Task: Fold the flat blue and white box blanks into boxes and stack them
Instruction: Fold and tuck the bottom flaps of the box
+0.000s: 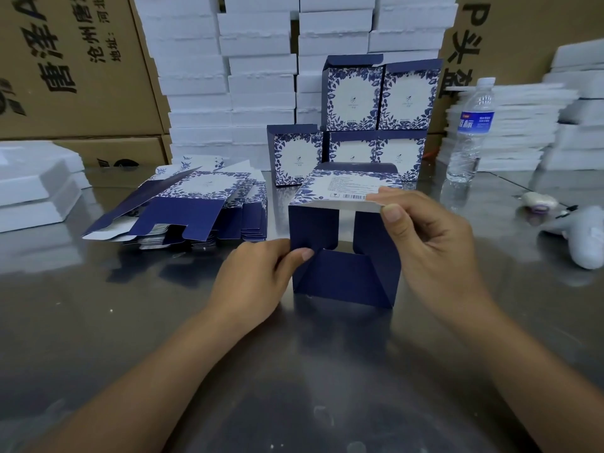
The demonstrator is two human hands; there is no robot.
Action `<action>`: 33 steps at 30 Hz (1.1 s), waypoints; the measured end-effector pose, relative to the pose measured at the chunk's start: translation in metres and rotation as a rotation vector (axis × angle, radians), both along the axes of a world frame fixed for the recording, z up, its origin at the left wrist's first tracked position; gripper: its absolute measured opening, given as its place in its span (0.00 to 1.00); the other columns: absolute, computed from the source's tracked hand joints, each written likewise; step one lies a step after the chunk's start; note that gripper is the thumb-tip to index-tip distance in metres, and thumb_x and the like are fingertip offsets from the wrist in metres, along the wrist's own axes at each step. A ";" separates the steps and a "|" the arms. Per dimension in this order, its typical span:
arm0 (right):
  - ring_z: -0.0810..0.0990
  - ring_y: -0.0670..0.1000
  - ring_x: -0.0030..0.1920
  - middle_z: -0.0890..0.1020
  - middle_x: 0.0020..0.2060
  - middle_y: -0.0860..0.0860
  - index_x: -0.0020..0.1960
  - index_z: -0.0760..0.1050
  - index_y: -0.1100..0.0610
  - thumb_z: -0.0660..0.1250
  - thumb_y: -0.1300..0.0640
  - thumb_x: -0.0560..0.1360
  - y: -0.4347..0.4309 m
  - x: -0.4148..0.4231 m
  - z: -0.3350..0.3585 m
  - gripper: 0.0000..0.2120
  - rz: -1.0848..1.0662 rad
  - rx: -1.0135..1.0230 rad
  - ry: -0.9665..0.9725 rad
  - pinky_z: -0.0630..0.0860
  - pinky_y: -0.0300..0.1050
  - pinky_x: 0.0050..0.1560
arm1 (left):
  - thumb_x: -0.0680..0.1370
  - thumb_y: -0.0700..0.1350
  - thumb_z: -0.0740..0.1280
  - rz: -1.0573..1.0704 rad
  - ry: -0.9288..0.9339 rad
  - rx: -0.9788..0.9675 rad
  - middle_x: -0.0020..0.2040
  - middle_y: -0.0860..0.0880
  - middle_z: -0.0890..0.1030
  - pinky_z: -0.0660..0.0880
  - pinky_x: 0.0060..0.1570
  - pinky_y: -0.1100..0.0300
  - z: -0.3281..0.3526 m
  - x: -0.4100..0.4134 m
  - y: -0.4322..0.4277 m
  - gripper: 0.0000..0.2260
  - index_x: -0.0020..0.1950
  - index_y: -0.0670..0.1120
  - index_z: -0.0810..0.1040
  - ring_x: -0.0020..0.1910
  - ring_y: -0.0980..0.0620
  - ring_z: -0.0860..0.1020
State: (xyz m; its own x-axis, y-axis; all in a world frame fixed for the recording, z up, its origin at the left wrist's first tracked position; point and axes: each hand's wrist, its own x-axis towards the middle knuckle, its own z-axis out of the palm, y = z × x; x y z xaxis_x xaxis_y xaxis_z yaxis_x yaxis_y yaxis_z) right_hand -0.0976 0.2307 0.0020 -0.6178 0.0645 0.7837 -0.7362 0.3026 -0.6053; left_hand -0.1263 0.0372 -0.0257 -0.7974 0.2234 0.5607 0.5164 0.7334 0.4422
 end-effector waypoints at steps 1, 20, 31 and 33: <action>0.79 0.45 0.48 0.81 0.43 0.47 0.46 0.78 0.56 0.60 0.44 0.74 0.000 0.000 0.000 0.16 0.002 -0.002 -0.004 0.73 0.40 0.53 | 0.77 0.57 0.59 -0.006 -0.006 0.000 0.22 0.50 0.65 0.61 0.29 0.53 0.000 0.000 0.000 0.22 0.27 0.49 0.59 0.25 0.50 0.65; 0.78 0.42 0.48 0.80 0.44 0.42 0.45 0.77 0.50 0.60 0.43 0.75 0.001 -0.001 0.000 0.12 -0.016 0.029 0.018 0.73 0.38 0.51 | 0.76 0.56 0.64 -0.024 -0.234 -0.115 0.25 0.52 0.66 0.60 0.29 0.56 -0.005 -0.006 -0.006 0.18 0.31 0.47 0.69 0.27 0.55 0.66; 0.77 0.39 0.48 0.80 0.43 0.42 0.45 0.76 0.47 0.62 0.51 0.75 0.003 0.001 0.002 0.05 -0.041 0.026 -0.005 0.71 0.34 0.51 | 0.75 0.59 0.64 -0.026 -0.223 -0.307 0.28 0.54 0.70 0.58 0.28 0.61 -0.004 -0.006 -0.013 0.14 0.34 0.55 0.68 0.30 0.60 0.70; 0.76 0.37 0.47 0.79 0.43 0.42 0.45 0.75 0.46 0.61 0.46 0.74 0.002 0.002 0.002 0.07 -0.044 0.012 -0.007 0.70 0.33 0.50 | 0.75 0.59 0.64 -0.043 -0.224 -0.292 0.27 0.54 0.70 0.58 0.28 0.61 -0.005 -0.007 -0.013 0.14 0.33 0.56 0.67 0.30 0.60 0.70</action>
State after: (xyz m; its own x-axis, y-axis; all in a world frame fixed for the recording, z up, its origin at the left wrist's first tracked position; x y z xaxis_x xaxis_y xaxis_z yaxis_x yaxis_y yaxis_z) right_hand -0.0961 0.2328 0.0043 -0.6198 0.0822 0.7804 -0.7179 0.3423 -0.6062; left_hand -0.1328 0.0243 -0.0302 -0.8794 0.3841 0.2813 0.4637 0.8249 0.3234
